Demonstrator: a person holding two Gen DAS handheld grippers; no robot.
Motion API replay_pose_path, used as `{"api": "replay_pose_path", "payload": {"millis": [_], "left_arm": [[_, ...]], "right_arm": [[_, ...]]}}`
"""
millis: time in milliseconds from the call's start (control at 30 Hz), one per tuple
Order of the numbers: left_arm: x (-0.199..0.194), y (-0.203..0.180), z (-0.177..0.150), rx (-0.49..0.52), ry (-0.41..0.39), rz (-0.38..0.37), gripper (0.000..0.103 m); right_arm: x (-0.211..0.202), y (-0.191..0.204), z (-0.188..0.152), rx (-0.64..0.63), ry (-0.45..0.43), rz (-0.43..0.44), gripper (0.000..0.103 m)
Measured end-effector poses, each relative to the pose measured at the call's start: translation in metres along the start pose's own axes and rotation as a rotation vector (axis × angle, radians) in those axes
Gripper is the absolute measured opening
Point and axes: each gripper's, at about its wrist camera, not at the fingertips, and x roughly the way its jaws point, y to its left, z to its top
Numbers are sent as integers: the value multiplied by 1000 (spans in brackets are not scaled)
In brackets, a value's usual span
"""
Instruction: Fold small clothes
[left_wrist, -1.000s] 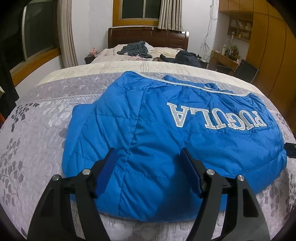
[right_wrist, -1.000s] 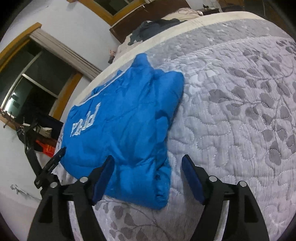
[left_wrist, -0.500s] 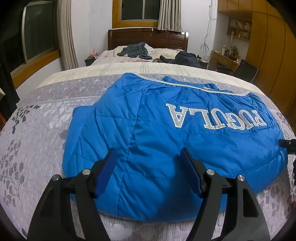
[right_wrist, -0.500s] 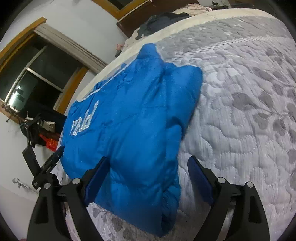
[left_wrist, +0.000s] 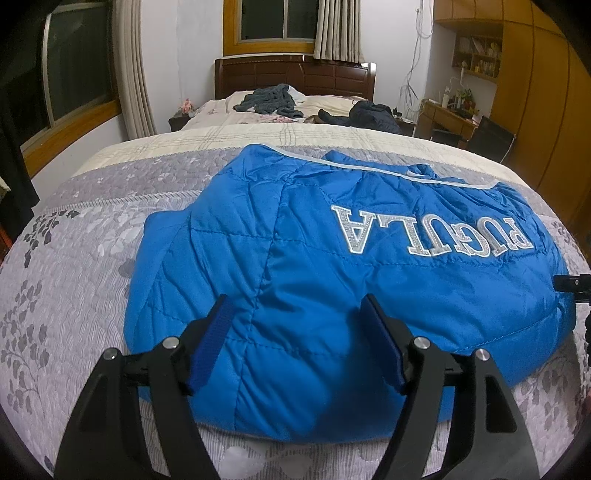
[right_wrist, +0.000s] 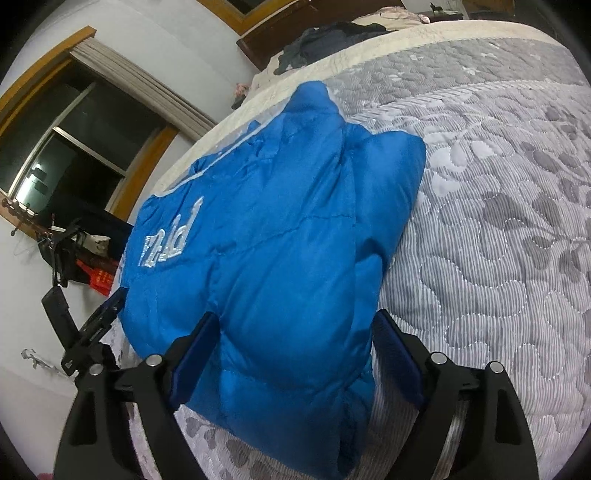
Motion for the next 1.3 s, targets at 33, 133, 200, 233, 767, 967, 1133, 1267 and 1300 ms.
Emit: {"api": "replay_pose_path", "payload": {"millis": [33, 133, 200, 233, 767, 967, 1133, 1267, 1300], "left_arm": [[1, 0, 1, 1, 1, 1, 72], [1, 0, 3, 3, 7, -7, 72], [0, 1, 7, 1, 13, -28, 72], [-1, 0, 10, 2, 15, -44, 72], [39, -22, 23, 62, 87, -136, 75], [43, -21, 22, 56, 97, -152, 75], [46, -26, 21, 78, 100, -132, 75], [50, -28, 22, 84, 106, -122, 75], [50, -29, 23, 86, 106, -119, 75]], "right_arm": [[-1, -1, 0, 1, 3, 3, 84], [-1, 0, -1, -2, 5, 4, 84], [0, 0, 0, 3, 13, 16, 82], [0, 0, -1, 6, 14, 15, 82], [3, -9, 6, 42, 21, 51, 76], [2, -6, 5, 38, 4, 77, 44], [-14, 18, 9, -5, -9, 39, 30], [-24, 44, 19, -40, -8, -11, 27], [-27, 54, 21, -60, -9, -31, 26]]}}
